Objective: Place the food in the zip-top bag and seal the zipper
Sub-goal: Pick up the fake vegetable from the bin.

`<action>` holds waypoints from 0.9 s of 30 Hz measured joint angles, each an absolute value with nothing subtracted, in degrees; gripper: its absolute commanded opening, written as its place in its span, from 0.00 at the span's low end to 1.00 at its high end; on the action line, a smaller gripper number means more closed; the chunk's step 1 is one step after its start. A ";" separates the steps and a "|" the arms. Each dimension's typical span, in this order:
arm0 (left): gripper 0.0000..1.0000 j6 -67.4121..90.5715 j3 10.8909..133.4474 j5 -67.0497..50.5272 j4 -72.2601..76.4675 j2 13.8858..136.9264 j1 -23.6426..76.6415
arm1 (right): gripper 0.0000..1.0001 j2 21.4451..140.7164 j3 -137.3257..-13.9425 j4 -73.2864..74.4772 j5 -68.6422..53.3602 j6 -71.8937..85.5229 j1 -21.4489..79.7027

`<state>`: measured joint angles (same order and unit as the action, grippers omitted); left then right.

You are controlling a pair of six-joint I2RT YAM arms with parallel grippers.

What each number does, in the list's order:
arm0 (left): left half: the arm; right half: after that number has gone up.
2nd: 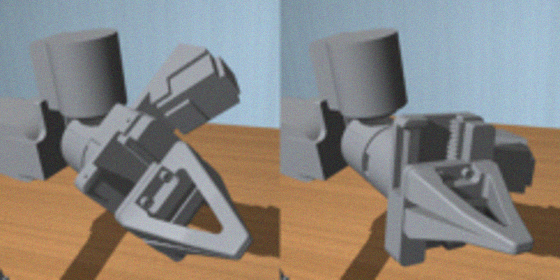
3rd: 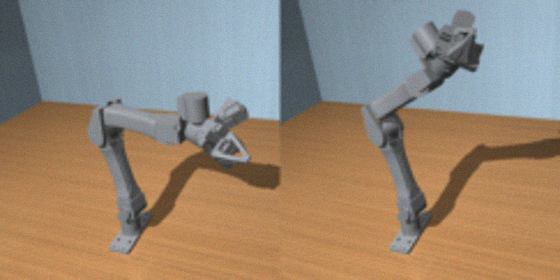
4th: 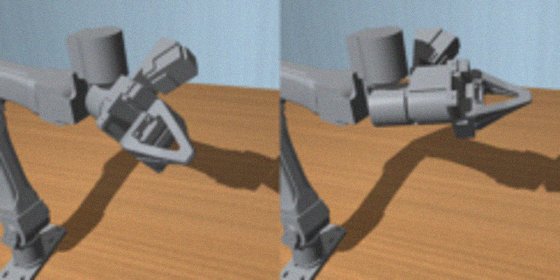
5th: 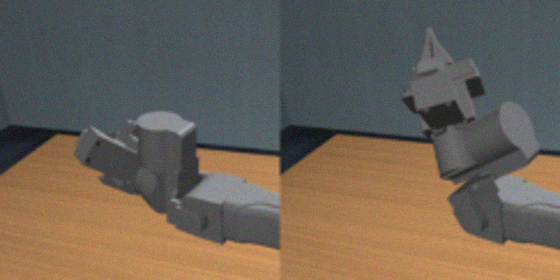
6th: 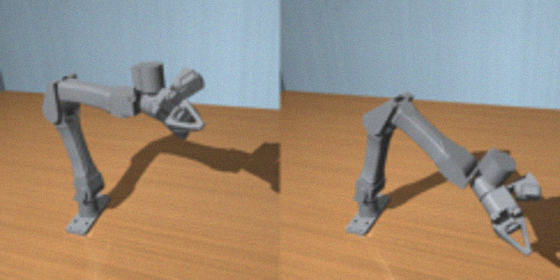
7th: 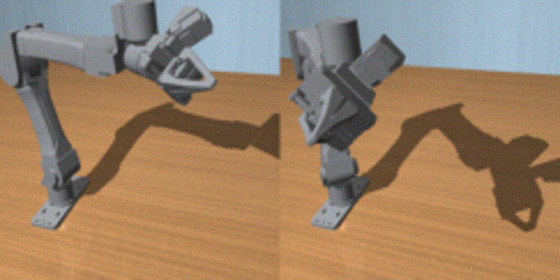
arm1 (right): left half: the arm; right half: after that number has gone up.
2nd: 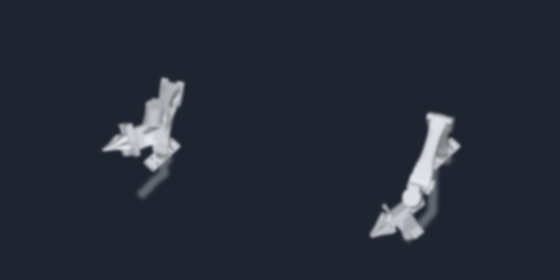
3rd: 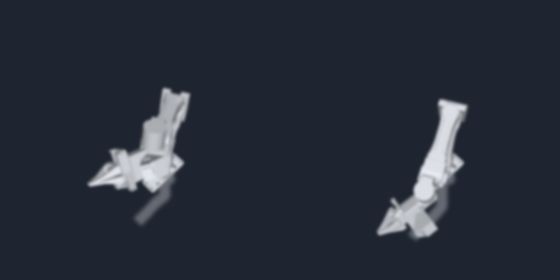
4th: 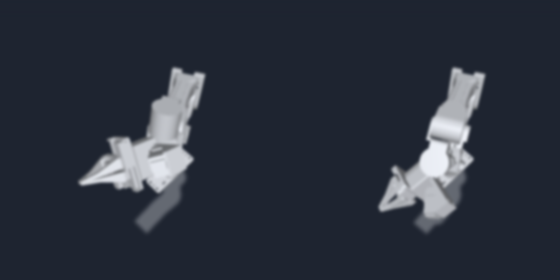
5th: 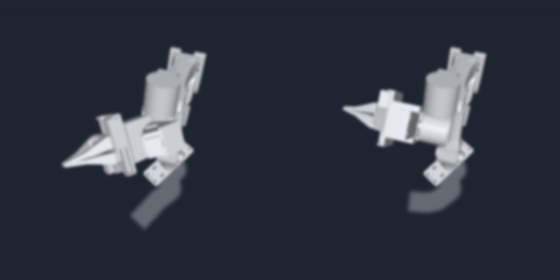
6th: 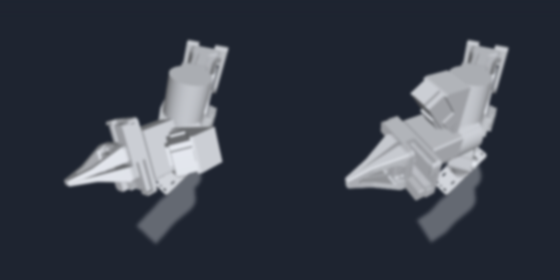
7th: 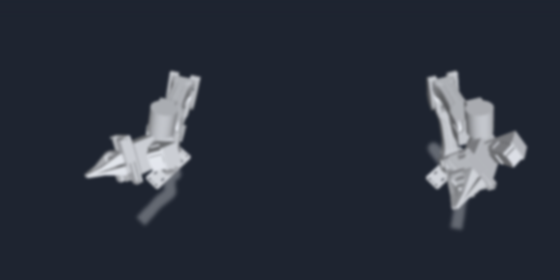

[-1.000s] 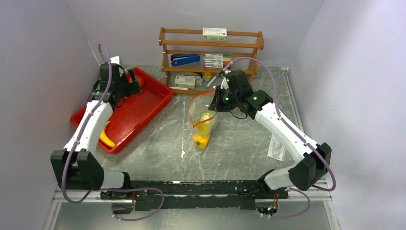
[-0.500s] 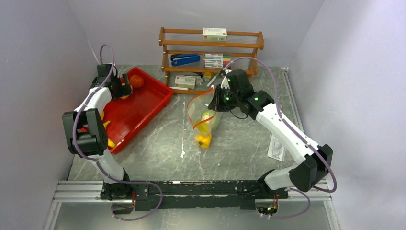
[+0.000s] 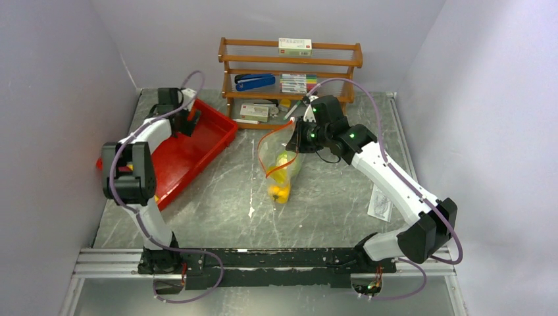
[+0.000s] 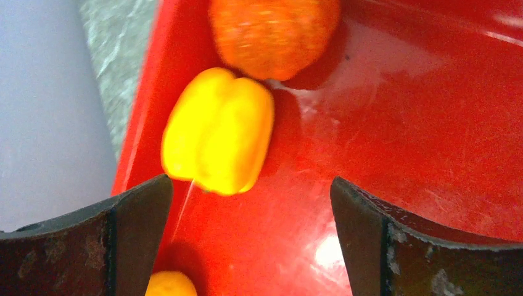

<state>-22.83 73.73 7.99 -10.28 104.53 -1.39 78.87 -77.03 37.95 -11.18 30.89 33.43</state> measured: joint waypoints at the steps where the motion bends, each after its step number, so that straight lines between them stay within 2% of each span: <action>1: 0.99 -24.56 74.08 8.58 -10.13 105.84 -0.64 | 0.00 78.87 -77.03 37.98 -11.18 30.89 33.43; 6: 0.98 -33.58 74.61 11.35 -7.35 111.07 0.80 | 0.00 78.87 -77.03 38.02 -11.09 30.68 33.43; 13: 0.98 -41.65 74.56 15.38 -0.21 111.81 0.69 | 0.00 78.87 -77.03 38.35 -10.70 29.98 33.43; 27: 0.98 -45.71 71.64 15.70 3.88 114.89 0.47 | 0.00 78.87 -79.00 40.25 -9.37 28.27 33.43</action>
<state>-45.71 71.64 15.70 3.88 114.89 0.47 78.87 -79.00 40.25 -9.37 28.27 33.43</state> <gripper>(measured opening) 0.991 0.005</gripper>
